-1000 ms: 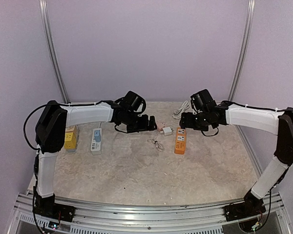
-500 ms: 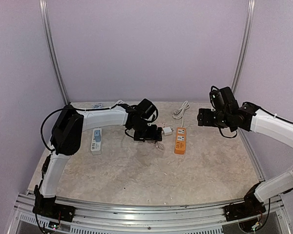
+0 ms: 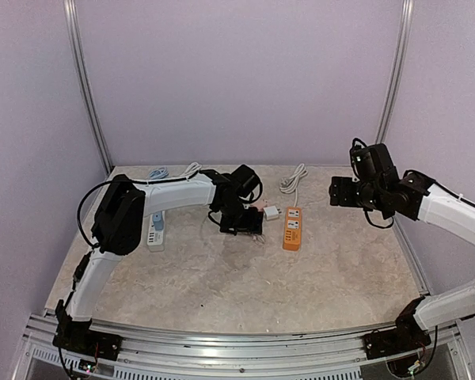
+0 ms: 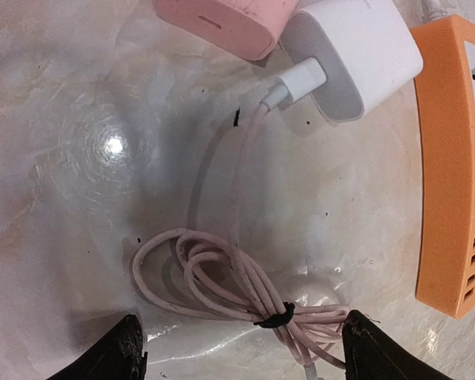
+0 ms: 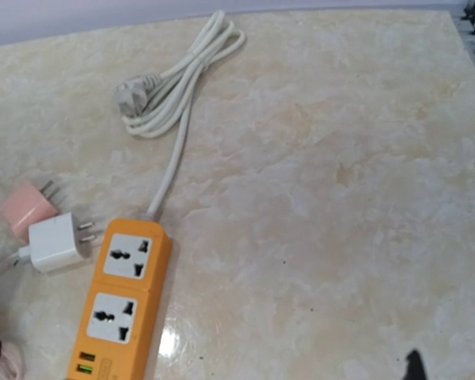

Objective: Insert the plug
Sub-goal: Pick up the plug at the center of the board, then pass from the left arm to the right

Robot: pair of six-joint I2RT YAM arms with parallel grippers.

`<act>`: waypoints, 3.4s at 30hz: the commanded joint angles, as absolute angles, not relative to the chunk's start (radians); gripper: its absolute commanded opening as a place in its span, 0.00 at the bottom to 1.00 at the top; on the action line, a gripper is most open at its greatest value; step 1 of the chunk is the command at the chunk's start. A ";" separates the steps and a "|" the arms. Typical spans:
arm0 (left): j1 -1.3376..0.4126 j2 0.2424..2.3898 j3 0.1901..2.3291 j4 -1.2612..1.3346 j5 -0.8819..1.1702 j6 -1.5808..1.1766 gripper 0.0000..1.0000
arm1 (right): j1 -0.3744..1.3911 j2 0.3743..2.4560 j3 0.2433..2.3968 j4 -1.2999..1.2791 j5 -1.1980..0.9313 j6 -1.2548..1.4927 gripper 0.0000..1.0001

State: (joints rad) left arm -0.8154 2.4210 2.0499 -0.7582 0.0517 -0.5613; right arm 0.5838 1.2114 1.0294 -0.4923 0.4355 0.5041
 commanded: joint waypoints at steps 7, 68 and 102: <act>-0.819 2.490 2.110 -0.805 0.085 -0.575 0.54 | 0.580 1.181 1.008 -0.503 0.483 0.435 0.85; -1.018 1.754 1.533 -0.447 -0.139 -0.152 0.00 | 0.670 1.394 0.917 0.049 -0.308 -0.247 0.83; -1.048 1.729 1.521 -0.422 -0.170 -0.156 0.00 | 0.747 1.548 1.049 -0.078 -0.108 -0.097 0.52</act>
State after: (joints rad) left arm -1.0405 1.7634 1.5284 -0.4488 -0.1547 -0.1562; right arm 0.7372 1.5524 1.0176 -0.0257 -0.1181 -0.1074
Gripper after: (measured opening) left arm 0.007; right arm 0.555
